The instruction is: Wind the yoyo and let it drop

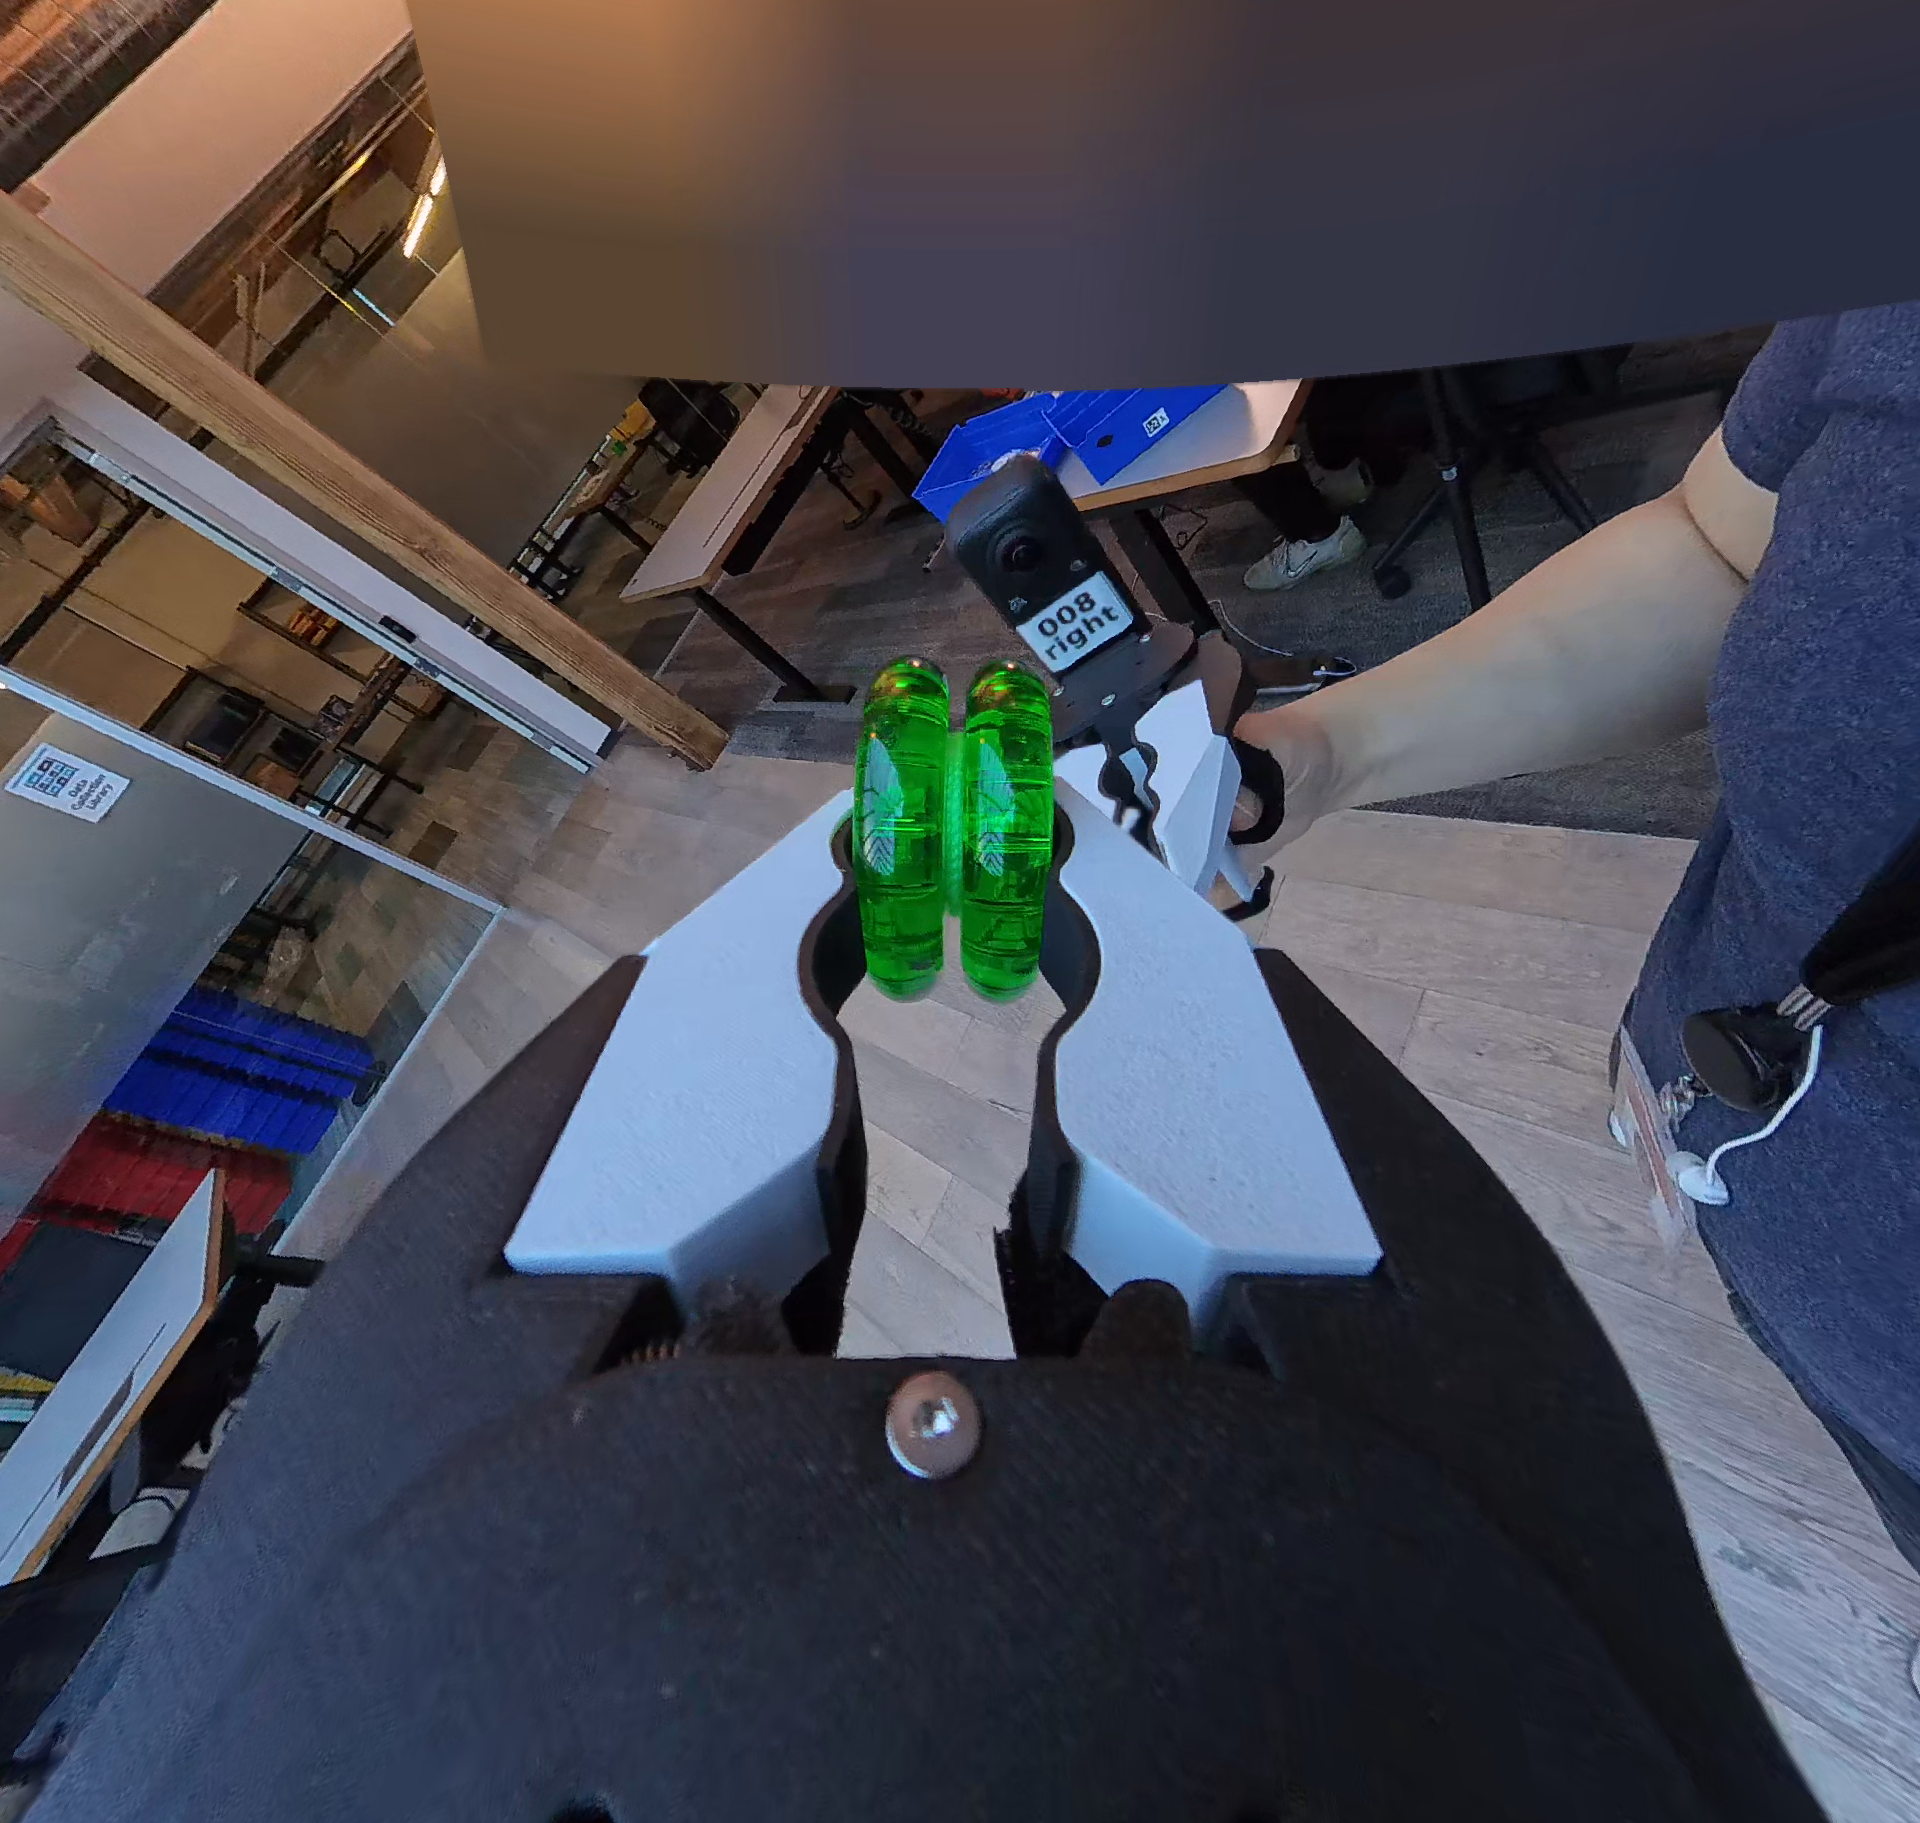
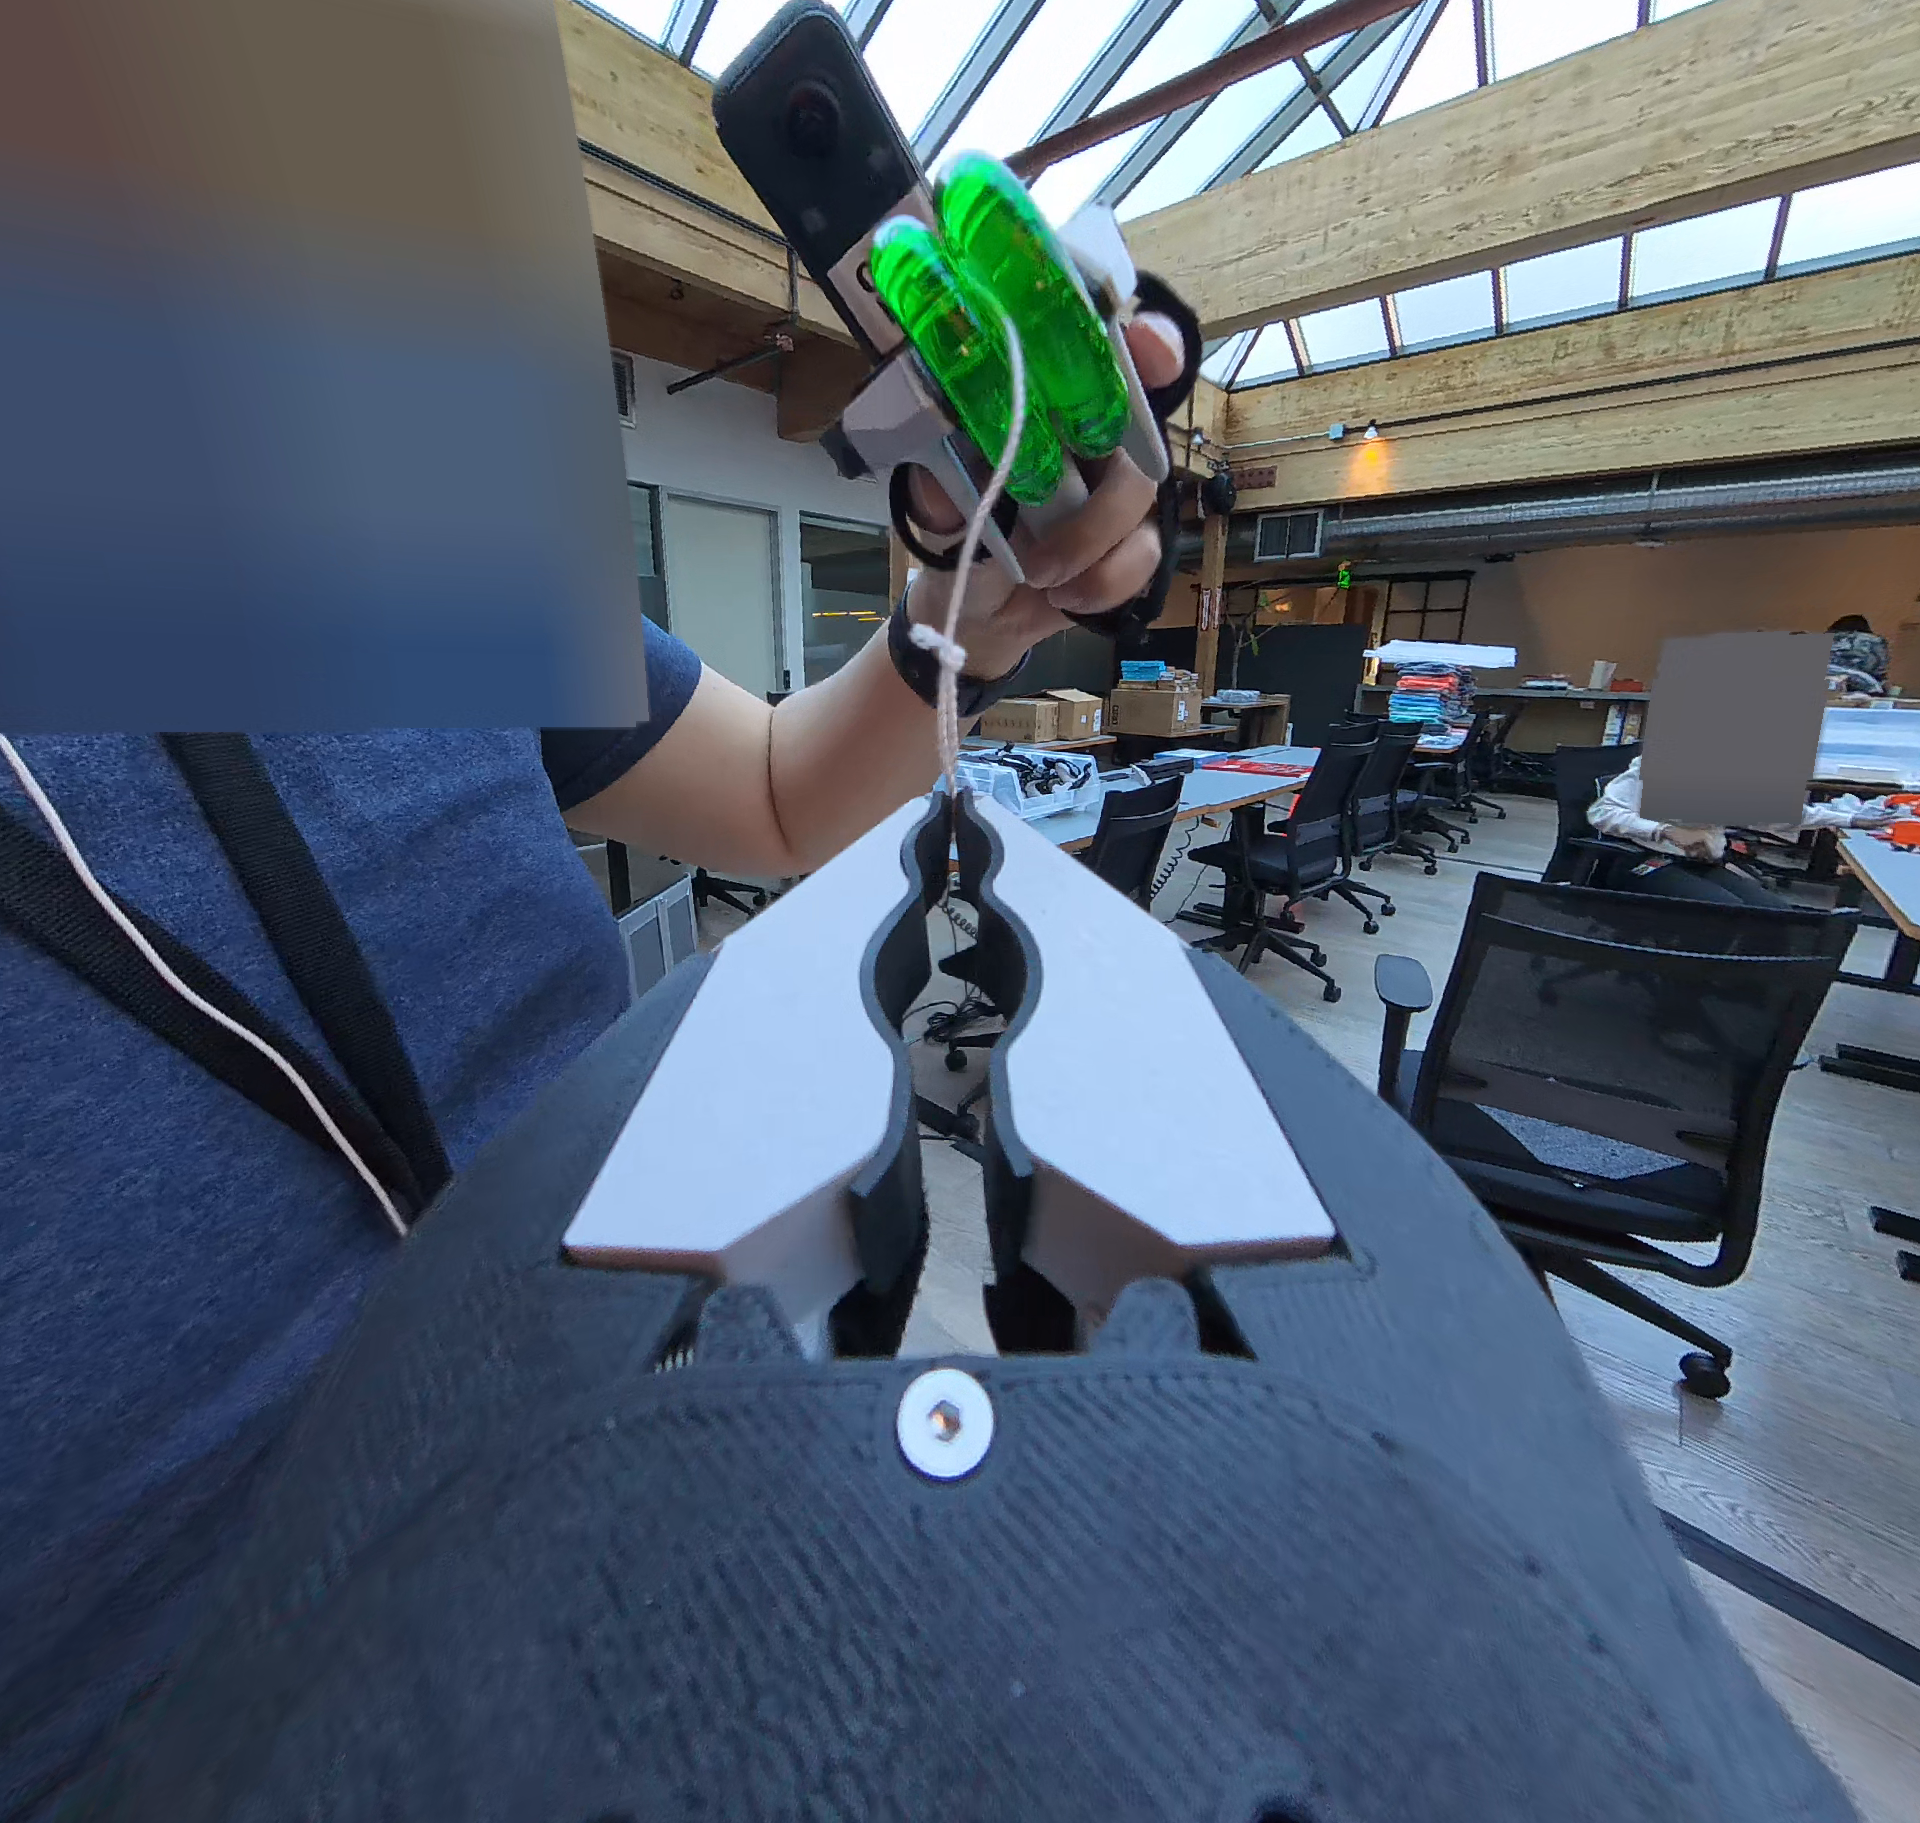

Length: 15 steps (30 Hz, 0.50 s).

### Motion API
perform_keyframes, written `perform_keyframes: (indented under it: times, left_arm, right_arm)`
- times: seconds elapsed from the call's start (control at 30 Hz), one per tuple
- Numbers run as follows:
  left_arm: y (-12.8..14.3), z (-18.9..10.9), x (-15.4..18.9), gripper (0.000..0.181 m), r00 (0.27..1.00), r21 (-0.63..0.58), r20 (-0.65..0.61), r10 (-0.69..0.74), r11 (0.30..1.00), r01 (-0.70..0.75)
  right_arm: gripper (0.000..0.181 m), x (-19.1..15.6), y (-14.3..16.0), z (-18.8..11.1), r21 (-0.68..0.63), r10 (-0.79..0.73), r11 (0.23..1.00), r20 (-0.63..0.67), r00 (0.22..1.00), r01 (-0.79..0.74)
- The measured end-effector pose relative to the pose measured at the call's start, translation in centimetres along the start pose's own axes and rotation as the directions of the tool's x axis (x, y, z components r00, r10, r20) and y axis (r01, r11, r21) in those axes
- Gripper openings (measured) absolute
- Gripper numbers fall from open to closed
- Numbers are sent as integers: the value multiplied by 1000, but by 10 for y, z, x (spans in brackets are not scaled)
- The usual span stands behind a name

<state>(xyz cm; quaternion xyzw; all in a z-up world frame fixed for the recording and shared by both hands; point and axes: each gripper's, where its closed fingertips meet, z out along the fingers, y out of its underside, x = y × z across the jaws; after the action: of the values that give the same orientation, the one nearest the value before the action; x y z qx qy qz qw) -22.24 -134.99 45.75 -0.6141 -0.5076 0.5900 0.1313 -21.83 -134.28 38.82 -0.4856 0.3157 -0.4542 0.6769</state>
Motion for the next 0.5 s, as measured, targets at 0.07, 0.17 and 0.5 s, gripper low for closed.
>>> perform_keyframes:
  times: [0.07, 0.17, 0.5]
  left_arm:
    - [8, 1, 3, 27, 999, -15, -4, -43, 999, 43]
    - [18, 5, 9, 27, 982, 12, -20, -190, 982, 190]
    - [30, 22, 14, 27, 810, 231, -12, -587, 786, 573]
  right_arm:
    - [0, -3, -4, 0, 12, 22, 1000, 11, 1000, -22]
    - [0, -3, -14, -2, 52, 81, 995, 21, 996, -82]
    - [0, 3, -44, 3, 170, 189, 968, -14, 982, -184]
